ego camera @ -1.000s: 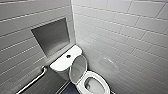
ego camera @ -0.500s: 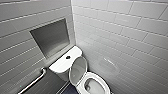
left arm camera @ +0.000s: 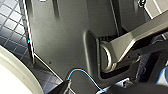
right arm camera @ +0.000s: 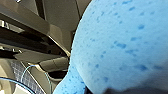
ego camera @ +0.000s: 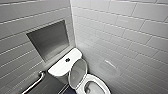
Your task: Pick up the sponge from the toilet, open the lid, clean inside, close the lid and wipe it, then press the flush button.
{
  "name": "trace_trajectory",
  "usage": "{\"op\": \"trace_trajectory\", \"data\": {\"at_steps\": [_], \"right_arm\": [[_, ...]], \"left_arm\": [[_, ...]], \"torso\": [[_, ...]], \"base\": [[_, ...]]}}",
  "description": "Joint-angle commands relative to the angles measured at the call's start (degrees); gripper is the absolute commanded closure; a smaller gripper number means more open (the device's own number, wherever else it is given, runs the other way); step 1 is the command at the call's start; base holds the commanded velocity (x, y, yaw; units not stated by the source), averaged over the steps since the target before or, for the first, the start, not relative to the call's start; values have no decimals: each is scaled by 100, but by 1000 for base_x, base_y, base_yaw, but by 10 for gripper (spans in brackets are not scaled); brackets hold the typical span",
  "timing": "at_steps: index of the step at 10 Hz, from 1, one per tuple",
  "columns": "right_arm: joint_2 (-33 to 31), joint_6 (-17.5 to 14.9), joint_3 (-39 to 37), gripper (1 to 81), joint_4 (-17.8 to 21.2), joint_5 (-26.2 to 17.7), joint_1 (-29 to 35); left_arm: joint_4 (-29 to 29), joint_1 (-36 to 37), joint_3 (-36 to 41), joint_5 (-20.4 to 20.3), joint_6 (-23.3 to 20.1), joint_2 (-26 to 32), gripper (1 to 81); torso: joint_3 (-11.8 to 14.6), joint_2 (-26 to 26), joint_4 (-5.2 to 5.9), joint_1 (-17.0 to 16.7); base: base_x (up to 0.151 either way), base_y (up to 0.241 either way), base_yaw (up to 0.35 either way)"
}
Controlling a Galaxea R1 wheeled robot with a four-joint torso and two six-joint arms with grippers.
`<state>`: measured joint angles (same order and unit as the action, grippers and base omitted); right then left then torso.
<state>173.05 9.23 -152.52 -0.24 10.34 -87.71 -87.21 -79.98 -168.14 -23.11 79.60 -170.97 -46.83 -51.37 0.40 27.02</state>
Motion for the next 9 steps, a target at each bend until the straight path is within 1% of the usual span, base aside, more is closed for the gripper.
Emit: {"op": "trace_trajectory", "data": {"at_steps": [1,5,6,7,9], "right_arm": [[-13,0,12,811,-64,-401,-32],[-57,-9,65,811,-72,-304,-67],[-92,-9,126,811,-72,-295,-76],[-206,0,336,811,-64,-147,-102],[-846,44,1275,811,-64,179,-94]], "left_arm": [[-42,39,-61,167,-6,63,10],[-24,22,-61,167,-6,63,10],[-24,13,-61,167,-6,63,10],[-24,13,-61,175,-6,63,10],[-33,4,-78,201,20,72,10]], "torso": [[0,0,0,0],[0,0,0,-2],[0,0,0,0],[0,5,0,5],[0,2,0,2]], "base": [[89,0,0],[86,0,0],[0,0,0],[0,0,0],[0,0,0]]}}
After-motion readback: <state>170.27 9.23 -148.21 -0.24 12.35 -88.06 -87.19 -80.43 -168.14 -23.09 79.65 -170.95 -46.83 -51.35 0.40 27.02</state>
